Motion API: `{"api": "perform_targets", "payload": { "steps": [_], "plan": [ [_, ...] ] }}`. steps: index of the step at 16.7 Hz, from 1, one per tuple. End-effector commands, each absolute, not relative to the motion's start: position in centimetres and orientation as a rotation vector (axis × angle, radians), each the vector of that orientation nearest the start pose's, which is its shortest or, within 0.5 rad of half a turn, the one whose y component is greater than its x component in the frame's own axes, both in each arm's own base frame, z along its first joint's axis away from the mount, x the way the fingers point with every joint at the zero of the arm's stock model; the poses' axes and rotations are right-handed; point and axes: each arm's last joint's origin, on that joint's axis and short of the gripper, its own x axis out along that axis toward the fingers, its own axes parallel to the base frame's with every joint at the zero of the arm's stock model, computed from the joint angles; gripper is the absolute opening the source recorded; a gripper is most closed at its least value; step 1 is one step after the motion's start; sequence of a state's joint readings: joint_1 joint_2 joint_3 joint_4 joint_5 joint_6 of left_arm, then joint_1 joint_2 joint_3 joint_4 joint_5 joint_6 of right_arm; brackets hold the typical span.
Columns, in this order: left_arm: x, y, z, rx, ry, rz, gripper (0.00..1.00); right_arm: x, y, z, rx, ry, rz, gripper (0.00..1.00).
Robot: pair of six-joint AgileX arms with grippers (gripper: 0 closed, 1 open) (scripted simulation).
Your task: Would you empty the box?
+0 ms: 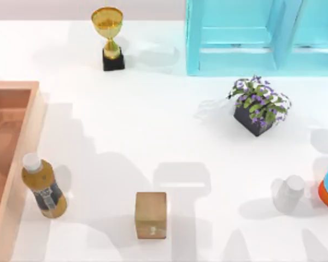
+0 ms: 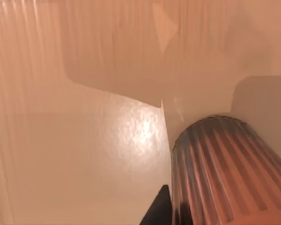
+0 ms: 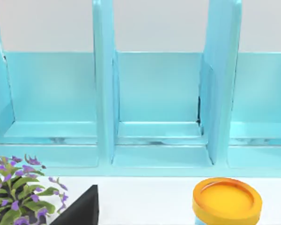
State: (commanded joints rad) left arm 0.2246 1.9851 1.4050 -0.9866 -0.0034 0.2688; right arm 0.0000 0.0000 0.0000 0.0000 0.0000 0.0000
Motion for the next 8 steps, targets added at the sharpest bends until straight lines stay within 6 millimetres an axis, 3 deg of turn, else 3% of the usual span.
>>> {"api": "perform_targets", "payload": {
  "steps": [4, 8],
  "plan": [
    [36.7, 8.7, 17.1, 0.049, 1.52, 0.005, 0.0, 10.6, -0.1, 16.0, 0.0, 0.0, 0.0, 1.0],
    [38.9, 9.5, 21.6, 0.088, 1.392, 0.095, 0.0, 10.6, -0.1, 16.0, 0.0, 0.0, 0.0, 1.0]
  ]
}}
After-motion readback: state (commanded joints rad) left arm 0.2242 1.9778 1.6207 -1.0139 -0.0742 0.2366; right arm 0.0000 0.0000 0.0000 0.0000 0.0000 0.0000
